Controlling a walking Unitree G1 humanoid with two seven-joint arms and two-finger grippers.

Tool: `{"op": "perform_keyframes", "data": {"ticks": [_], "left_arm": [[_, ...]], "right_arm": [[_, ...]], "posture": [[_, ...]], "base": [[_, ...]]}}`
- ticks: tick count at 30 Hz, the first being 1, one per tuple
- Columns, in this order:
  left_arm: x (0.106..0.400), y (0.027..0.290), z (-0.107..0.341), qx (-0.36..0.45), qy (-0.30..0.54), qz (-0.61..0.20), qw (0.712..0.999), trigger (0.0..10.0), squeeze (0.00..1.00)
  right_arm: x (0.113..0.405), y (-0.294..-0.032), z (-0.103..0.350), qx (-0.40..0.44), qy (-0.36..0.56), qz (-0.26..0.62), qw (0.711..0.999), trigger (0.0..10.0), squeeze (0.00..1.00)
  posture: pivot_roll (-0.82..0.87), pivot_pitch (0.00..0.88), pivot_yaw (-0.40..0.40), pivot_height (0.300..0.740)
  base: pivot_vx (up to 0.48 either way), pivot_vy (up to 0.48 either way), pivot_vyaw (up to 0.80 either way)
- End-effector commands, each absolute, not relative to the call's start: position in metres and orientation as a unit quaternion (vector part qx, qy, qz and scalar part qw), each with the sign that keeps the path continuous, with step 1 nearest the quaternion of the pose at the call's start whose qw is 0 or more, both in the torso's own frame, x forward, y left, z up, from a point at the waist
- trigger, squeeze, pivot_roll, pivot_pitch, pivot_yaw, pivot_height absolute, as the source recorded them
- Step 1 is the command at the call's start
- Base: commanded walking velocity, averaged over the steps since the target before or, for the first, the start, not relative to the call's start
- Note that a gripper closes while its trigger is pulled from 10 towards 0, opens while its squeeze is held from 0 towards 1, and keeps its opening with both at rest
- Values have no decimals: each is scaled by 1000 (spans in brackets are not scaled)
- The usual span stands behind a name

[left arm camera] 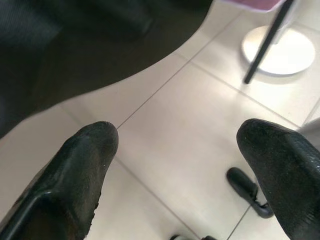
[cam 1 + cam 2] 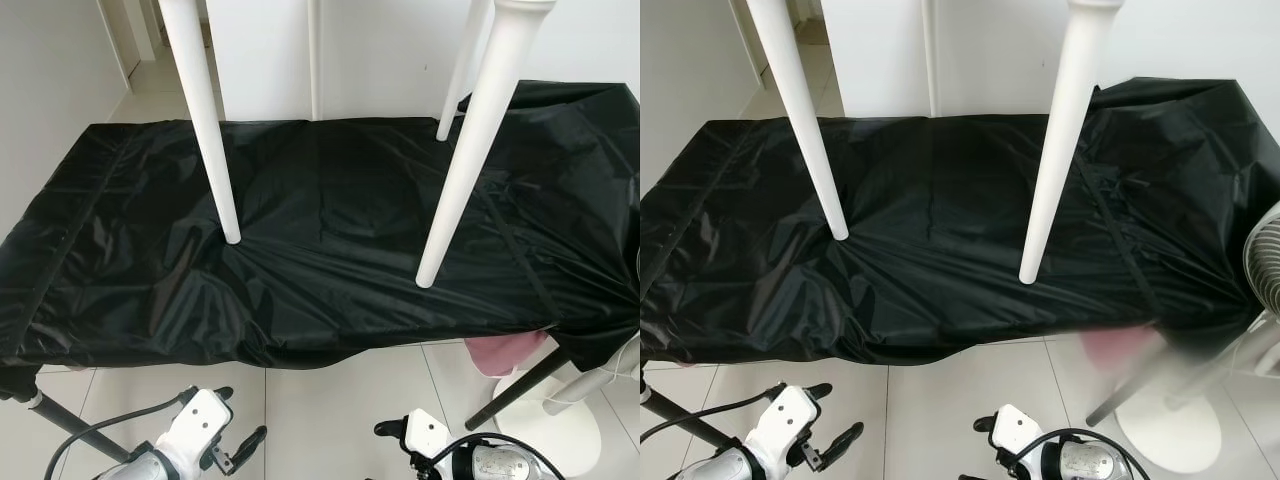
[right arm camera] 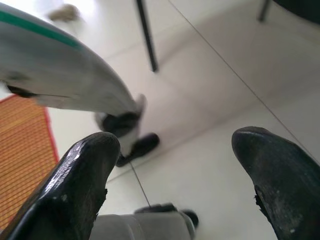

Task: Building children table

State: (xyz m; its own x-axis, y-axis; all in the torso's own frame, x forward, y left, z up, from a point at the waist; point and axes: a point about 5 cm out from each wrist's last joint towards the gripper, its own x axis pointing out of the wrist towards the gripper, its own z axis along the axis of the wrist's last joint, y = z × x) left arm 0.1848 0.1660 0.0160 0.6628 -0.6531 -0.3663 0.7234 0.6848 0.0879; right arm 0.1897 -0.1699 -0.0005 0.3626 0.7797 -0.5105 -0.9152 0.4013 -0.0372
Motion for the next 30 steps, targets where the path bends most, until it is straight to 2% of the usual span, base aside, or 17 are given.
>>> {"op": "perform_keyframes", "data": {"ticks": [1, 3, 4, 5, 6, 9, 11, 12, 13, 15, 16, 17, 18, 20, 26, 30], "left_arm": [[177, 166, 2, 92, 192, -442, 871, 10000, 0], [177, 166, 2, 92, 192, -442, 871, 10000, 0], [177, 168, -8, 82, 211, -420, 879, 10000, 0], [177, 168, -8, 82, 211, -420, 879, 10000, 0], [177, 168, -17, 79, 229, -404, 882, 10000, 0], [177, 168, -17, 79, 229, -404, 882, 10000, 0], [182, 166, -36, 69, 269, -356, 892, 10000, 0], [182, 166, -36, 69, 269, -356, 892, 10000, 0], [187, 167, -43, 62, 288, -317, 902, 10000, 0], [187, 167, -43, 62, 288, -317, 902, 10000, 0], [194, 171, -47, 49, 302, -268, 914, 10000, 0], [194, 171, -47, 49, 302, -268, 914, 10000, 0], [201, 176, -51, 38, 318, -212, 923, 10000, 0], [203, 180, -60, 23, 356, -149, 922, 10000, 0], [192, 173, -71, 37, 392, -150, 907, 10000, 0], [183, 175, -80, 18, 431, -108, 896, 10000, 0]], "right_arm": [[191, -176, -13, -147, 240, 479, 831, 10000, 0], [191, -176, -13, -147, 240, 479, 831, 10000, 0], [194, -180, -25, -129, 266, 428, 854, 10000, 0], [194, -180, -25, -129, 266, 428, 854, 10000, 0], [196, -185, -34, -106, 288, 370, 877, 10000, 0], [196, -185, -34, -106, 288, 370, 877, 10000, 0], [196, -192, -51, -65, 326, 252, 909, 10000, 0], [196, -192, -51, -65, 326, 252, 909, 10000, 0], [195, -194, -56, -52, 342, 212, 914, 10000, 0], [195, -194, -56, -52, 342, 212, 914, 10000, 0], [193, -195, -61, -42, 356, 183, 915, 10000, 0], [193, -195, -61, -42, 356, 183, 915, 10000, 0], [191, -194, -65, -36, 371, 161, 914, 10000, 0], [184, -190, -74, -37, 397, 132, 907, 10000, 0], [174, -189, -82, -43, 423, 110, 898, 10000, 0], [167, -191, -86, -23, 439, 65, 896, 10000, 0]], "posture": [[29, 34, 23, 740], [29, 34, 23, 740], [28, 30, 22, 740], [28, 30, 22, 740], [26, 27, 21, 740], [26, 27, 21, 740], [26, 19, 21, 740], [26, 19, 21, 740], [22, 14, 33, 740], [22, 14, 33, 740], [17, 9, 35, 740], [17, 9, 35, 740], [19, 5, 33, 740], [23, 0, 31, 740], [25, 0, 33, 740], [18, 0, 39, 740]], "base": [[0, 0, 0], [0, 0, 0], [0, 0, 0], [0, 0, 0], [0, 0, 0], [0, 0, 0], [0, 0, 0], [0, 0, 0], [0, 0, 0], [0, 0, 0], [0, 0, 0], [0, 0, 0], [0, 0, 0], [0, 0, 0], [0, 0, 0], [0, 0, 0]]}}
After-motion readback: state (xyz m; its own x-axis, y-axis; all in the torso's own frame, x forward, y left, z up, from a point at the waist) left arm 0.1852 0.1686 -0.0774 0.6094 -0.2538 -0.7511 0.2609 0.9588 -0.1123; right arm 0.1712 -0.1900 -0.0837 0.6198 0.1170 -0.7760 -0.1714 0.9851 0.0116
